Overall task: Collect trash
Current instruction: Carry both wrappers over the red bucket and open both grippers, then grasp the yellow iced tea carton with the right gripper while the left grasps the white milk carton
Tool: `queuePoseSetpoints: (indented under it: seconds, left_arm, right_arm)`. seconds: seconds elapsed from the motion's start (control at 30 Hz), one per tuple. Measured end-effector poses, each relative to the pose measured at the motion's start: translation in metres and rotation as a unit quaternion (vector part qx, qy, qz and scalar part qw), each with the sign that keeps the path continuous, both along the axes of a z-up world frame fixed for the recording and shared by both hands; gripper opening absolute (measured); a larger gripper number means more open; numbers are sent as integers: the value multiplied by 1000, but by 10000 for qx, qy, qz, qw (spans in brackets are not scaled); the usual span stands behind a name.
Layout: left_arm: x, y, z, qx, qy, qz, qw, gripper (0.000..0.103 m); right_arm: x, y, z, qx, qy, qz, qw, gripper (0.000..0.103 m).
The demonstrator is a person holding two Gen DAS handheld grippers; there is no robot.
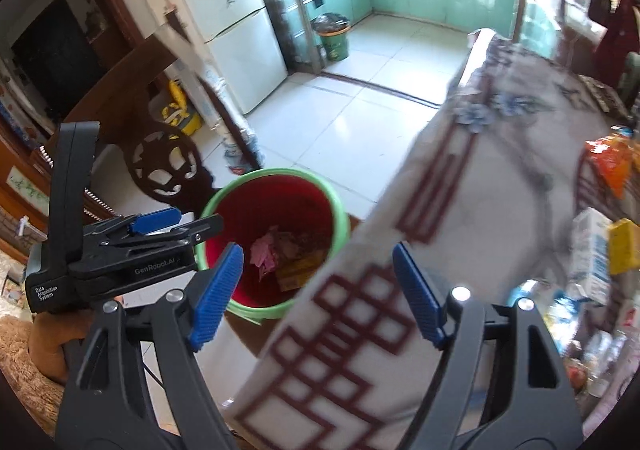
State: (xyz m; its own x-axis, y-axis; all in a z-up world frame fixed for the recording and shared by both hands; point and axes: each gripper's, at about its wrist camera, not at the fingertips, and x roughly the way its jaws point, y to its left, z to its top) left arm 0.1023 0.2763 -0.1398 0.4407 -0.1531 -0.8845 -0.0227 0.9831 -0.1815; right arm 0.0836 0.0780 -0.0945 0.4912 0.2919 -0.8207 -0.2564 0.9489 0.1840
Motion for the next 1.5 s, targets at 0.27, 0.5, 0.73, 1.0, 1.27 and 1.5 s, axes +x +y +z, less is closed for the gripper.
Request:
queuePoseSetpoints:
  seconds: [0.27,0.5,0.73,1.0,1.27,1.5]
  left_arm:
    - [0,-65,11,-132,-49,-640,9978,65]
    - [-12,-118,13,-104,-1,-1000,9949,66]
    - [-29,-171,16,-118,88,-922,9956,66]
    - [-54,-251,22,-55,79,-898,9959,69]
    - [-53,-291,32,162,100,-846,9962,72]
    - [-27,-333,27,361,124,-1061,9936,72]
  right_arm:
    - [-23,-77,7,-93,-77,-860,9962,77]
    - [-45,-175,12,-498,-86,-1187,9916,77]
    - [-12,-288,11,-1432,156,-53,9896,81]
    - [50,-327,-29,-2371,570,1609,9564,83]
    - [79,-312,-76,-2850,738,2856,9120,87]
    - [83,-316,-99,-2568,733,2875,9198,82]
